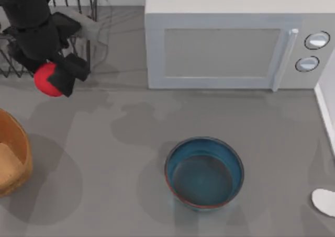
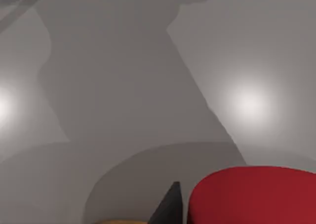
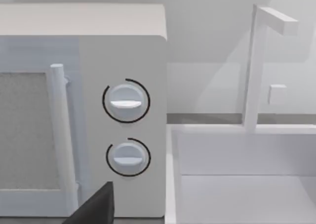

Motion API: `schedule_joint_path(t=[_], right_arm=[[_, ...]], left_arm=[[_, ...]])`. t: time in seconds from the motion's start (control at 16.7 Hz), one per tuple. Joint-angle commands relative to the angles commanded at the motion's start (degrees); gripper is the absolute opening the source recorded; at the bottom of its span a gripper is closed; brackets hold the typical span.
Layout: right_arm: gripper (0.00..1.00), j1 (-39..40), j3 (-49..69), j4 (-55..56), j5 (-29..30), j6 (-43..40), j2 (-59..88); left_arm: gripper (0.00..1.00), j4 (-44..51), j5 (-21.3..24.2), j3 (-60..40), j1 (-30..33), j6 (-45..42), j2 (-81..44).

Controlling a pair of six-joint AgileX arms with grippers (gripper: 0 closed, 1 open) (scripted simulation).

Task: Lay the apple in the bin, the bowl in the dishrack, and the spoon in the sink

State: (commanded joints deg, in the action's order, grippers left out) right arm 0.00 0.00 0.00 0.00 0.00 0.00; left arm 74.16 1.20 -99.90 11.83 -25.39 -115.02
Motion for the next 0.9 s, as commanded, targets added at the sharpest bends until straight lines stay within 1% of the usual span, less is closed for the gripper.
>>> schedule_joint_path(t=[0.24,0.42,0.66,0.9], right_arm=[[1.00,0.0,0.0,0.0,0.0,0.0,0.0],[1.00,0.0,0.0,0.0,0.0,0.0,0.0],[1.00,0.0,0.0,0.0,0.0,0.0,0.0],[1.00,0.0,0.0,0.0,0.0,0.0,0.0]], left_arm=[[0.00,1.3,0.5,3.9,-7.8,-20.3,5.0],[0.00,2.2,0.8,7.4,-12.2,-35.4,9.3],[0.00,3.3,0.9,12.2,-15.6,-52.9,14.9],[0.00,4.2,0.9,16.1,-16.9,-65.0,19.2]])
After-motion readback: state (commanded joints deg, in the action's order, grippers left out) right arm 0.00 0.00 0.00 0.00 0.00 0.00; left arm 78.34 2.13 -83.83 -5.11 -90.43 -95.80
